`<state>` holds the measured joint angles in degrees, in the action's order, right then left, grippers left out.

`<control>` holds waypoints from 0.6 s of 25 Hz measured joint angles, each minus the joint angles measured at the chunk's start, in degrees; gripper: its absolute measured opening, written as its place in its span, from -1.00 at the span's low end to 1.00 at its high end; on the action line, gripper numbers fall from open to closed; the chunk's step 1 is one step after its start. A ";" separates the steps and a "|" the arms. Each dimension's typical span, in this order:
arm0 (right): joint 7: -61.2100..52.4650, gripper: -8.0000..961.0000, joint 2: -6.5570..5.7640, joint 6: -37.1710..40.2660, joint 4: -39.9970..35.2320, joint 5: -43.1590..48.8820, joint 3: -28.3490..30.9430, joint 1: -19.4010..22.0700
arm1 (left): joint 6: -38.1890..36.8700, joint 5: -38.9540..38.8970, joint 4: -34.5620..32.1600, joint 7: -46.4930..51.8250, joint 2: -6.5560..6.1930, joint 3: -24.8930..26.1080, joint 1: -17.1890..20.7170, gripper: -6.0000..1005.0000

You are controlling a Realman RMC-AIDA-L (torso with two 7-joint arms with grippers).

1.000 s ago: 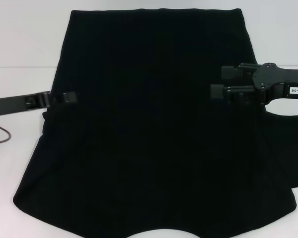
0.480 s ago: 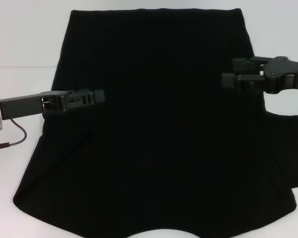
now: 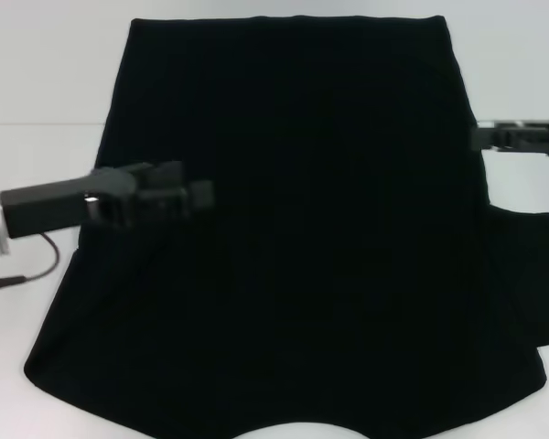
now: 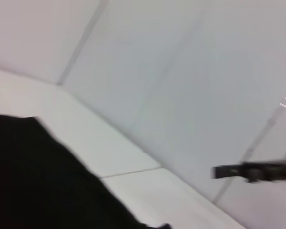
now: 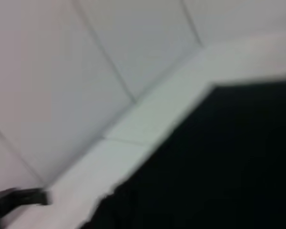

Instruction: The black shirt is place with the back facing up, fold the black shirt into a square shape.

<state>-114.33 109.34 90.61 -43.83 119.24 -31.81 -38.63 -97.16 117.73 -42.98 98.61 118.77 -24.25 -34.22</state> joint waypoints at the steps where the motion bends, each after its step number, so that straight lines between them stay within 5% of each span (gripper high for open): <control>1: -3.37 0.84 -1.03 -0.16 -0.02 1.71 -0.01 0.02 | -0.28 -0.05 0.60 -2.39 0.34 -0.59 -0.13 0.91; 6: -17.94 0.84 -4.03 1.78 -1.49 11.50 -0.04 0.06 | 0.22 -0.08 2.67 -12.36 2.22 -5.29 -0.47 0.89; 10: -25.92 0.84 -4.77 4.90 -2.77 18.77 0.50 0.32 | 1.18 0.01 2.94 -17.23 3.57 -7.45 -0.47 0.89; 15: -31.62 0.84 -4.89 7.65 -2.69 25.66 0.54 0.86 | 2.34 0.09 3.00 -20.54 3.77 -10.10 -0.29 0.89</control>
<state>-145.95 104.44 98.25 -46.51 144.91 -31.27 -37.77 -94.82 117.82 -39.98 78.07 122.54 -34.35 -34.51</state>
